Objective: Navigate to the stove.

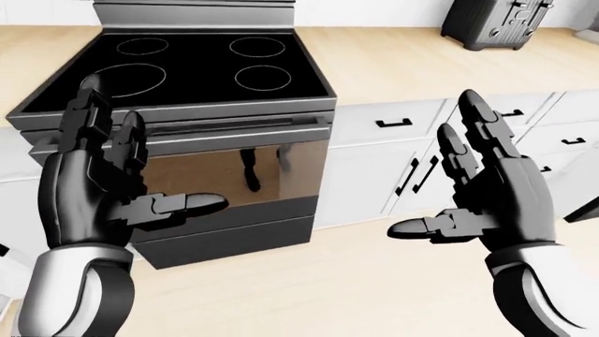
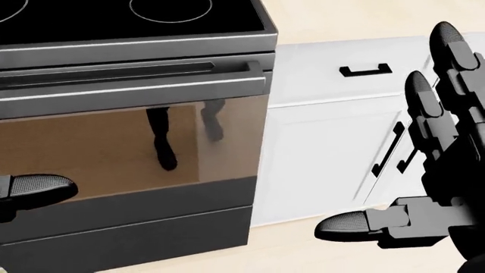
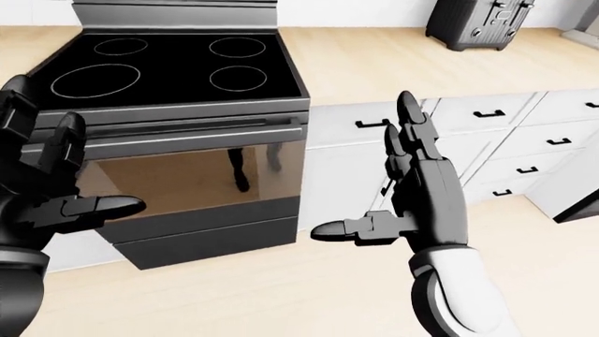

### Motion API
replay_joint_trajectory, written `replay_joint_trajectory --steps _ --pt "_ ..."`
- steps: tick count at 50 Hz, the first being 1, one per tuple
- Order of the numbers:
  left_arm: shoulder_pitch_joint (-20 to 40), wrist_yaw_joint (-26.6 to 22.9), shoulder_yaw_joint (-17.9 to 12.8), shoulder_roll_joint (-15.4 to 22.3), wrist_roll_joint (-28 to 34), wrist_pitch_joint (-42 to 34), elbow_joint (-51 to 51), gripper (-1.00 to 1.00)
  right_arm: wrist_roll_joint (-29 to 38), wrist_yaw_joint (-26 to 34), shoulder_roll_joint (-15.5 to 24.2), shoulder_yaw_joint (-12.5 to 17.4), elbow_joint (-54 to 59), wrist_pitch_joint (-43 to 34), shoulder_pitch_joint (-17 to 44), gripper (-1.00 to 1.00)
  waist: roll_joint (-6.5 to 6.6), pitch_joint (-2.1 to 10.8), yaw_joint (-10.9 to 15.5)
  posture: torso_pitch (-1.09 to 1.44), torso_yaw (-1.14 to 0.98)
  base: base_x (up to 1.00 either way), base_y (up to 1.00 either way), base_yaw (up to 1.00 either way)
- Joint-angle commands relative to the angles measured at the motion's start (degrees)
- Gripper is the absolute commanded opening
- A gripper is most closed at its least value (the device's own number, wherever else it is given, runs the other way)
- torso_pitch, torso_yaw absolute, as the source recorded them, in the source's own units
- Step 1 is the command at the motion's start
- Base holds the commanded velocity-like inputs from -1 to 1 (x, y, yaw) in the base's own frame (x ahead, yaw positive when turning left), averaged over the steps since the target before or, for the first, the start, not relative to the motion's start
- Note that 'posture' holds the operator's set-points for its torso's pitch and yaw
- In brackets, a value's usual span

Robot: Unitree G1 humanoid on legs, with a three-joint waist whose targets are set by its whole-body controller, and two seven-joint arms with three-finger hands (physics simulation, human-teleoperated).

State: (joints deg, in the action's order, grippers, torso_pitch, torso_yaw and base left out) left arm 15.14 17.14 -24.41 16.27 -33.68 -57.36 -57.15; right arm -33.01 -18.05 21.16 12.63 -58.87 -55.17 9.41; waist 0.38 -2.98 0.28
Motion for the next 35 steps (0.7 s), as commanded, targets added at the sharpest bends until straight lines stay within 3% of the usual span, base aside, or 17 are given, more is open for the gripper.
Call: replay_joint_trajectory --steps 1,2,3,4,7,11,12,13,16,17,22,26,28,30,31,33,35 --pt "1.23 -0.41 0.18 0.43 -0.30 1.88 -1.53 1.00 -1.63 -1.36 1.13 2.31 -1.13 1.97 1.06 1.00 0.78 1.07 -0.21 0.00 0.00 0.00 0.00 0.00" --pt "1.27 -0.35 0.16 0.43 -0.39 1.75 -1.64 1.00 -2.40 -1.80 1.20 2.74 -1.13 2.72 0.98 1.00 0.67 0.96 -0.11 0.00 0.00 0.00 0.00 0.00" --pt "1.38 -0.25 -0.05 0.45 -0.66 1.53 -1.74 1.00 -2.76 -2.16 1.72 3.26 -1.13 3.01 0.85 1.00 1.01 1.92 0.06 0.00 0.00 0.00 0.00 0.05" --pt "1.42 -0.14 -0.09 0.48 -0.77 1.48 -1.75 1.00 -4.11 -2.78 2.52 3.78 -1.13 2.91 0.87 1.00 1.29 1.88 1.68 0.00 0.00 0.00 0.00 1.00" --pt "1.29 -0.13 -0.13 0.53 -0.83 1.63 -1.76 1.00 -5.15 -4.14 3.34 2.90 -1.13 4.22 0.60 1.00 0.09 1.61 1.33 0.00 0.00 0.00 0.00 1.00" --pt "1.33 0.31 -0.39 0.65 -1.42 1.36 -1.97 1.00 -4.40 -4.46 2.58 3.04 -1.13 2.98 0.95 1.00 -2.14 0.78 0.04 0.00 0.00 0.03 0.00 0.85" --pt "1.04 0.04 -0.14 0.57 -1.23 1.92 -1.67 1.00 -5.91 -4.13 0.98 4.10 -1.13 3.08 1.16 1.00 -2.37 0.22 -0.27 0.00 0.00 0.00 0.00 0.00" --pt "0.96 0.26 -0.13 0.45 -1.54 1.55 -2.14 1.00 -6.77 -4.01 2.32 3.88 -1.13 4.08 0.72 1.00 -2.43 -0.05 -0.34 0.00 0.00 0.00 0.00 0.00" --pt "0.55 -0.12 0.03 0.36 -1.18 2.14 -1.94 1.00 -7.36 -4.58 2.67 3.44 -1.13 5.30 0.00 1.00 -5.49 0.71 0.33 0.00 0.00 0.00 0.00 0.00" --pt "0.55 -0.19 0.15 0.32 -1.03 2.29 -1.81 1.00 -7.03 -4.45 2.57 3.44 -1.13 5.07 0.09 1.00 -3.32 -0.19 0.11 0.00 0.00 0.00 0.00 0.00" --pt "0.86 -0.02 0.24 0.29 -1.25 1.98 -1.83 1.00 -7.75 -4.88 3.17 3.27 -1.13 5.58 0.28 1.00 -2.44 1.22 0.08 0.00 0.00 0.00 0.00 0.00" --pt "1.21 0.15 0.34 0.37 -1.47 1.63 -1.86 1.00 -8.64 -5.64 3.45 3.38 -1.13 5.07 0.85 1.00 0.27 1.88 -0.64 0.00 0.00 0.00 0.00 0.00" --pt "1.32 0.28 0.32 0.44 -1.65 1.41 -1.98 1.00 -9.32 -6.19 4.08 3.54 -1.13 5.00 1.23 1.00 -0.46 1.36 -0.36 0.00 0.00 0.00 0.00 0.00" --pt "1.38 0.47 0.28 0.51 -1.94 1.25 -2.10 1.00 -9.96 -6.69 4.70 3.85 -1.13 5.88 1.08 1.00 -0.22 2.49 -0.39 0.00 0.00 0.00 0.10 0.00" --pt "1.38 0.46 0.50 0.55 -1.81 1.33 -2.03 1.00 -10.17 -6.99 4.81 3.80 -1.13 5.69 1.16 1.00 -0.72 1.96 -0.46 0.00 0.00 0.00 0.43 0.00" --pt "1.62 0.65 0.42 0.59 -2.02 1.12 -2.02 1.00 -10.44 -7.32 4.89 3.64 -1.13 5.62 1.19 1.00 -3.54 1.86 -0.24 0.00 0.00 0.00 0.48 0.00" --pt "1.57 0.58 0.83 0.59 -1.59 1.41 -1.76 1.00 -9.54 -6.38 3.94 3.54 -1.13 5.34 0.96 1.00 -4.02 2.38 -0.46 0.00 0.00 0.00 0.48 0.00"
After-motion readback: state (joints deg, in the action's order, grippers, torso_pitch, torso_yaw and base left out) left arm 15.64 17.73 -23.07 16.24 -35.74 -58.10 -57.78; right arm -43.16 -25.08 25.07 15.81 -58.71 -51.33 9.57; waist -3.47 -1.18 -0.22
